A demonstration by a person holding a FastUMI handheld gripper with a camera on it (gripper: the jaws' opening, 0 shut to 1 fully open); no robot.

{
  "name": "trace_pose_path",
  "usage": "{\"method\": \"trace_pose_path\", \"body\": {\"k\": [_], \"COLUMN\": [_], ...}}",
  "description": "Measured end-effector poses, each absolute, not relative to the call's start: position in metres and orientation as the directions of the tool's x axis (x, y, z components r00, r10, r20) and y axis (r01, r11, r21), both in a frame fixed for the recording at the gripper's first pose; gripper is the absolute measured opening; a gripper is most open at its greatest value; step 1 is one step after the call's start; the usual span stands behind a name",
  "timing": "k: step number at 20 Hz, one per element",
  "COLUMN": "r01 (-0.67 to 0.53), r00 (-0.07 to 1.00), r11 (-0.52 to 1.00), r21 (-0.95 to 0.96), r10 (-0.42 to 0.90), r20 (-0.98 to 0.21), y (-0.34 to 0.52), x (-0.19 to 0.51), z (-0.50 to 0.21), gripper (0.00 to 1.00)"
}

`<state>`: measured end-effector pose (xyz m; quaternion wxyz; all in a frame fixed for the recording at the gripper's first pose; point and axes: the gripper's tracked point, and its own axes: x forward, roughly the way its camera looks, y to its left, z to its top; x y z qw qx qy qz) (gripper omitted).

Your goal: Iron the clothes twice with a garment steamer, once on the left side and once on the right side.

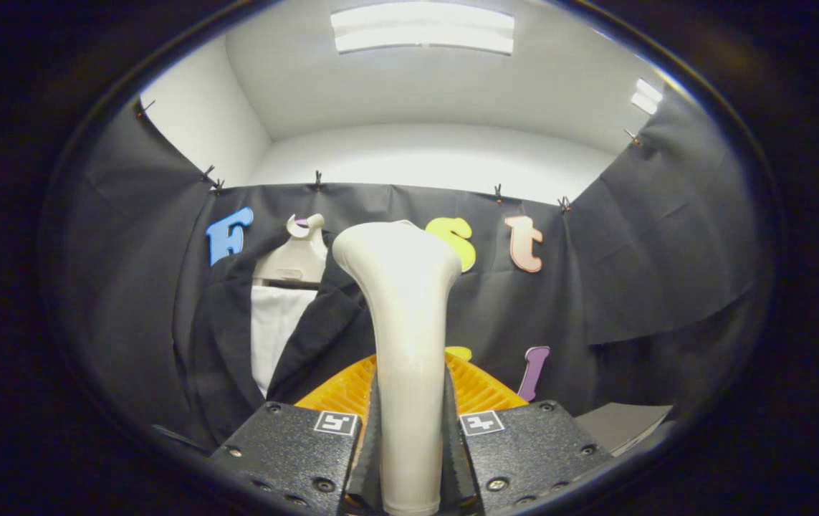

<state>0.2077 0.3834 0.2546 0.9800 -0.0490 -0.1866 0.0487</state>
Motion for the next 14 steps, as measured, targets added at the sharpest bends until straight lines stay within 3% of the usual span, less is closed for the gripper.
{"method": "trace_pose_path", "body": {"k": [14], "r01": [-0.063], "r00": [0.942], "r11": [0.988], "r21": [-0.138], "r10": [0.104], "r20": [0.32], "y": [0.415], "x": [0.263], "z": [0.228], "gripper": [0.39]}}
